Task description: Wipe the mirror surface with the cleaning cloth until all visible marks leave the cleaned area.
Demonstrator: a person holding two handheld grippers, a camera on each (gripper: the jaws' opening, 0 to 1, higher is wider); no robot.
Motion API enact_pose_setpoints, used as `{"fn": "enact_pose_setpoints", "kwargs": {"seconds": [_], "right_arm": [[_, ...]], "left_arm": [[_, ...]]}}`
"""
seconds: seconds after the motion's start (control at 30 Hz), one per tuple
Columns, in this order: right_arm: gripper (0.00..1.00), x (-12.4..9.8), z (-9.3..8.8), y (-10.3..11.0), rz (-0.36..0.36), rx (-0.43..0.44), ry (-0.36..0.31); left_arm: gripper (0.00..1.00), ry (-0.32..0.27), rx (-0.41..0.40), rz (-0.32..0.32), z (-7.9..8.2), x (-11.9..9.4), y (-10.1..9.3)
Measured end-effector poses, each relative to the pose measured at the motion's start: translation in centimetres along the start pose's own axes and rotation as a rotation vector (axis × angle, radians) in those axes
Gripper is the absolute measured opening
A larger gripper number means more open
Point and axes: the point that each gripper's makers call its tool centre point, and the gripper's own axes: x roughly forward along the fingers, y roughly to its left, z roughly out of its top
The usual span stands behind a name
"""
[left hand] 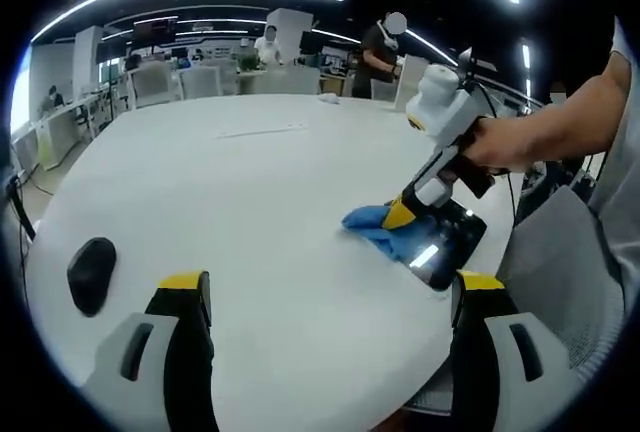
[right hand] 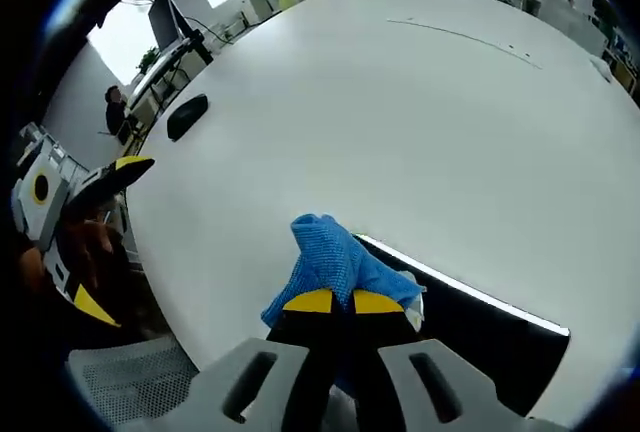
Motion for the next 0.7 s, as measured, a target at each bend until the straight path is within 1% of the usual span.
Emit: {"fn": "enact_pose_setpoints", "kwargs": {"seconds": [0.1,0.17,0.23,0.3,0.4,0.6,0.7], "right_arm": [[0.00,0.2,0.7,-0.6,-0.006,-0.002,-0.002],[0.00,0.3,1.2,-1.0,-0.027,-0.059,-0.002],[0.00,0.3,1.4,-1.1,-0.019,-0.039,0.003],[0.00,0.4,1.6,-1.3,-0.018,-0.040,0.006],[0.00,0.4,1.6,-1.3,-0.011,-0.040,0.018],[0.00,0.3,1.4,-1.3,-0.008,-0.059,0.013],[0.00,0.2,1.3,-1.6,-0.008,-0.058,0.016]], "left_arm": [[0.99,-0.002,-0.003,-0.001,0.0,0.1,0.0],[0.99,-0.005,-0.003,-0.001,0.1,0.1,0.1],[0.99,-0.006,-0.003,-0.002,0.3,0.0,-0.2],[0.99,-0.004,0.000,-0.004,0.3,-0.1,-0.2],[0.99,-0.004,-0.001,0.000,0.3,-0.1,-0.2],[0.99,0.001,0.005,-0.001,0.1,-0.2,-0.2],[0.99,-0.004,0.007,0.000,0.4,-0.1,-0.5]]}}
